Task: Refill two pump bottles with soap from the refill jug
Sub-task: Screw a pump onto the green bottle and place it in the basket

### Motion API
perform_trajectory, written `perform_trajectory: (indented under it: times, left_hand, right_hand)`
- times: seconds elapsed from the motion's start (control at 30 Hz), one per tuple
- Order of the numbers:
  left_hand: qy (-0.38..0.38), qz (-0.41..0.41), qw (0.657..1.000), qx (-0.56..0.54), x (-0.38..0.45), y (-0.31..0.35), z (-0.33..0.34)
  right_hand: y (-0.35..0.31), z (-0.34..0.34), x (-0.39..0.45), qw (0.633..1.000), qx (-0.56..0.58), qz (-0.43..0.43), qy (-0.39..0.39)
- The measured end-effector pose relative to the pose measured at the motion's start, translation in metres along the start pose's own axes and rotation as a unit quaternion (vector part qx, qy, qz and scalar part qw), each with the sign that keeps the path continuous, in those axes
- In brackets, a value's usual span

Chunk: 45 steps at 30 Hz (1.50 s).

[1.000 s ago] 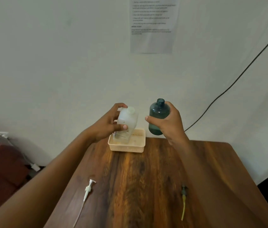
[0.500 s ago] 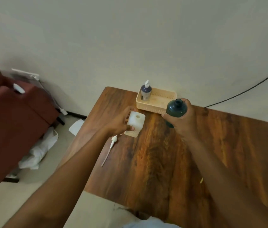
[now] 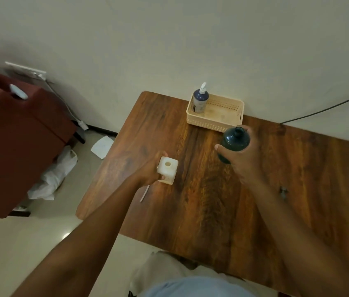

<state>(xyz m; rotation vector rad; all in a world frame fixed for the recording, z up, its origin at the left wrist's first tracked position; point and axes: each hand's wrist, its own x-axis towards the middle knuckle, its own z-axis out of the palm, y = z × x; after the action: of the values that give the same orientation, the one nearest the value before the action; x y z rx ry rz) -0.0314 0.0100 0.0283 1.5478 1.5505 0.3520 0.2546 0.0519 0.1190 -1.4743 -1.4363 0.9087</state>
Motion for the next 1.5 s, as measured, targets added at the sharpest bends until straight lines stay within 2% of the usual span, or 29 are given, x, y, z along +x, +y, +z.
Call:
perform_trajectory:
  times: [0.27, 0.43, 0.6, 0.77, 0.97, 1.2, 1.5]
  left_hand:
    - [0.002, 0.006, 0.999, -0.04, 0.012, -0.027, 0.01]
    - [-0.024, -0.008, 0.999, -0.041, 0.018, -0.018, 0.003]
    - [0.007, 0.007, 1.0, -0.011, 0.032, 0.036, -0.003]
    - [0.036, 0.069, 0.992, 0.103, 0.055, 0.109, 0.014]
    - [-0.03, 0.124, 0.989, 0.071, 0.099, 0.168, 0.084]
    - [-0.073, 0.13, 0.982, 0.114, 0.15, 0.213, 0.19]
    - [-0.159, 0.068, 0.975, 0.137, 0.182, 0.265, 0.329]
  right_hand:
    - [0.001, 0.009, 0.002, 0.999, 0.03, 0.01, 0.016]
    - [0.008, -0.006, 0.004, 0.999, 0.042, 0.013, 0.027]
    - [0.024, -0.04, 0.003, 0.996, 0.054, 0.022, 0.063]
    - [0.051, -0.092, -0.003, 0.992, 0.04, 0.04, 0.109]
    - [0.09, -0.166, -0.019, 0.982, 0.031, 0.069, 0.172]
    - [0.132, -0.241, -0.034, 0.97, 0.019, 0.106, 0.219]
    - [0.175, -0.287, -0.042, 0.963, 0.01, 0.142, 0.228]
